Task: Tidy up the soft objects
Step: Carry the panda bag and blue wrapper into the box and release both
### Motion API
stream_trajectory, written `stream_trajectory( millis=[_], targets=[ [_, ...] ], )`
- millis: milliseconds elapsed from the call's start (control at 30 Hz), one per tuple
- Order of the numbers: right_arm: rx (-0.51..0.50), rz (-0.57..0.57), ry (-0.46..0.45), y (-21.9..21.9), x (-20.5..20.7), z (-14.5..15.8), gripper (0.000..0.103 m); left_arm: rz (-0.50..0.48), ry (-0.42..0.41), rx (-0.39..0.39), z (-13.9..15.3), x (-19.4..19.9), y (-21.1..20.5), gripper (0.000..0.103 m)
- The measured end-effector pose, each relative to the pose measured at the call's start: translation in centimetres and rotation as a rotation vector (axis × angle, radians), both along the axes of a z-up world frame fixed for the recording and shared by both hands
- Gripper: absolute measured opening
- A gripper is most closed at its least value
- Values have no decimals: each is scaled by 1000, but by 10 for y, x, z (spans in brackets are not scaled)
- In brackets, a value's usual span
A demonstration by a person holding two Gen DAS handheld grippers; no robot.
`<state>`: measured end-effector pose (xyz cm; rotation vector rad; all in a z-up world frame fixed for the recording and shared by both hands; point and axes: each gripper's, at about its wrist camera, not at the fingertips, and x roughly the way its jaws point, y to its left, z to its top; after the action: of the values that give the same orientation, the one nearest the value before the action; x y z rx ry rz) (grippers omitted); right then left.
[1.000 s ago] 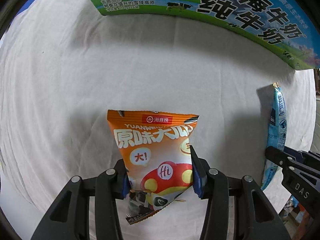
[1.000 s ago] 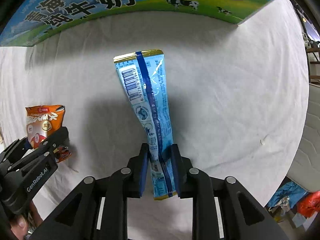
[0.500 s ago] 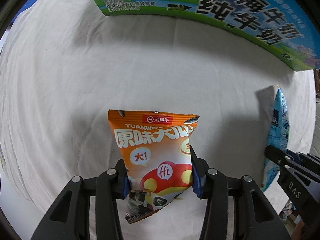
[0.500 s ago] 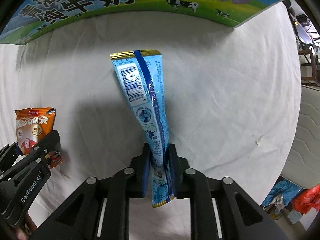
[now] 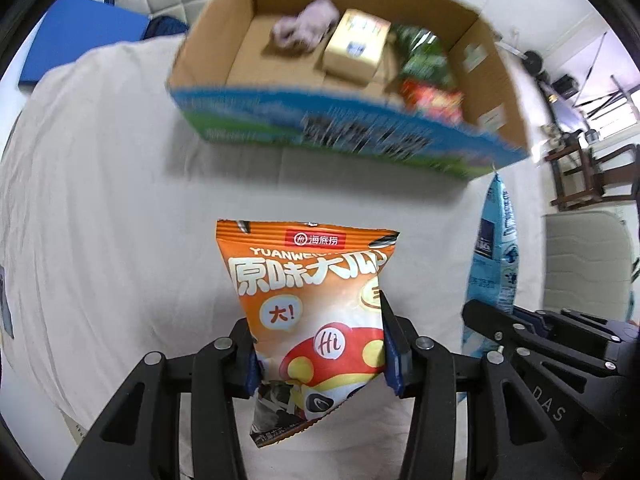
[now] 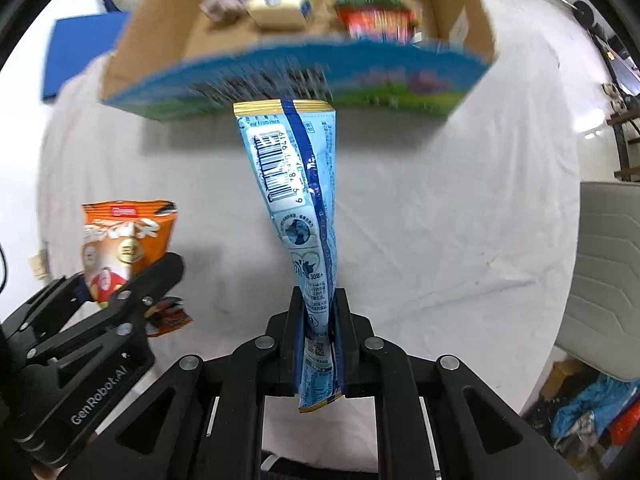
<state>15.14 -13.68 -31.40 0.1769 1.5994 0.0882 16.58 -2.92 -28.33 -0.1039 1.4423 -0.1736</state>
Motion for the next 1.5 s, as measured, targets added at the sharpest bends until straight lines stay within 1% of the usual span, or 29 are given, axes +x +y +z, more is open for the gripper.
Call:
stream_trajectory(
  millis=[100,133,267,367,433,533,600,733,833,1000,1133,1267,1400,1500],
  targets=[
    [37,-6,-55,-2,7,36,13,-5,-44,-29,30,8,2,43],
    [45,-8,-69,-3,6,43,13,-5,-58,-37,39,13,4,43],
    [89,-20,-142,-13,34,95,13,3,-125,-51,73,37,5,43],
    [98,-36,-181,-18,62,115,13,16,-157,-52,85,64,8,43],
    [97,-50,-196,-19,80,118,13,30,-172,-41,89,87,12,43],
    [84,-84,-213,-21,108,121,13,42,-172,-29,87,116,17,43],
    [84,-109,-205,-21,126,117,13,49,-166,-5,82,135,21,43],
    [84,-168,-175,-24,166,97,13,59,-123,-2,66,170,26,43],
    [85,-203,-147,-26,192,73,13,70,-79,3,47,192,30,43],
    [58,-226,-100,-22,220,38,13,84,-8,23,8,221,33,43],
    [30,-248,-69,-22,235,8,13,86,51,28,-23,233,35,43],
    [19,-259,-45,-19,243,-14,13,81,91,30,-44,237,35,43],
    [29,-267,-9,-18,247,-37,13,82,123,27,-59,239,38,44],
    [31,-264,11,-17,246,-49,14,74,141,22,-65,238,37,45]
  ],
)
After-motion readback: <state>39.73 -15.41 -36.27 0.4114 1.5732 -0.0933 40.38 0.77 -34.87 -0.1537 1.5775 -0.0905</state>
